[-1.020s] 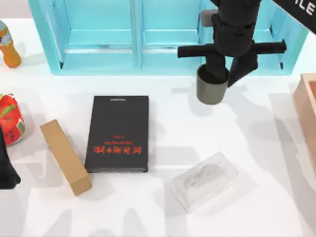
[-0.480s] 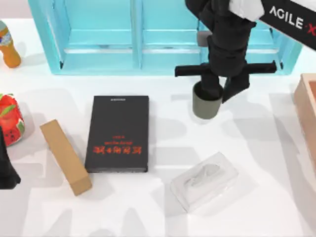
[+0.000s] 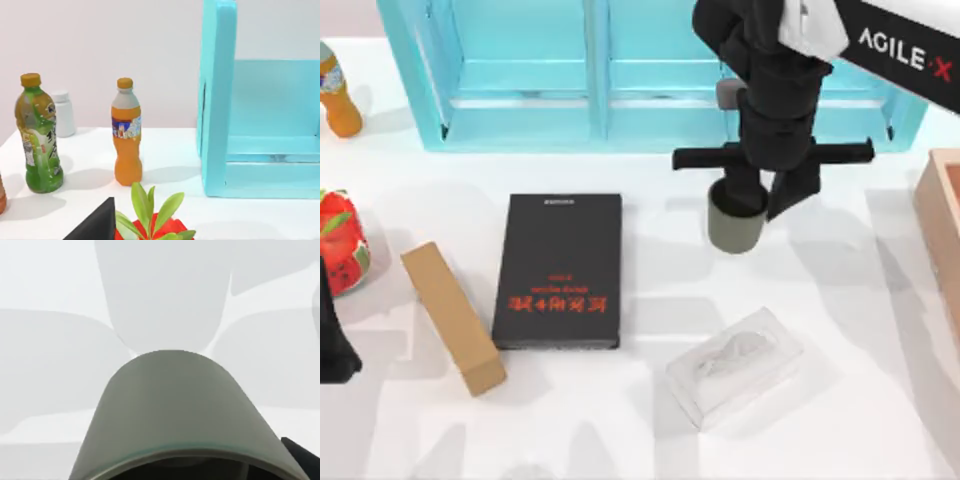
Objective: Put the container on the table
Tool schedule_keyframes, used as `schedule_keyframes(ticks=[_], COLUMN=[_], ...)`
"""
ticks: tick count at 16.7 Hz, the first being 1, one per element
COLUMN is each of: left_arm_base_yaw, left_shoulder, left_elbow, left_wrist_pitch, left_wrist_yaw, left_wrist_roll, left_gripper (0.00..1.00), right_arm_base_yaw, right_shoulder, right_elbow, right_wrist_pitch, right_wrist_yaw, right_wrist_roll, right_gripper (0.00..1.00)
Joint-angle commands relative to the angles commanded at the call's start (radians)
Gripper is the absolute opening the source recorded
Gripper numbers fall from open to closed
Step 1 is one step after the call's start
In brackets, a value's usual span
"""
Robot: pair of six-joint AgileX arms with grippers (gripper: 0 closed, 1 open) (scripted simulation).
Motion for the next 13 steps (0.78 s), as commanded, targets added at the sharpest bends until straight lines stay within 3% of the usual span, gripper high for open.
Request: schedule_keyframes(ticks=[12,13], left_arm_base_yaw=[0.0,0.0], left_shoulder=[0.0,0.0], left_elbow=[0.0,0.0], left_wrist_pitch=[0.0,0.0], left_wrist_yaw=[0.0,0.0], left_wrist_roll=[0.0,0.0], left_gripper=[1.0,1.0], right_arm_base_yaw=[0.0,0.0], right_shoulder=[0.0,0.0], right_elbow=[0.0,0.0], right_wrist_pitch=[0.0,0.0], right_wrist_yaw=[0.0,0.0], right_wrist_roll=[0.0,0.0], right_gripper=[0.98,1.0])
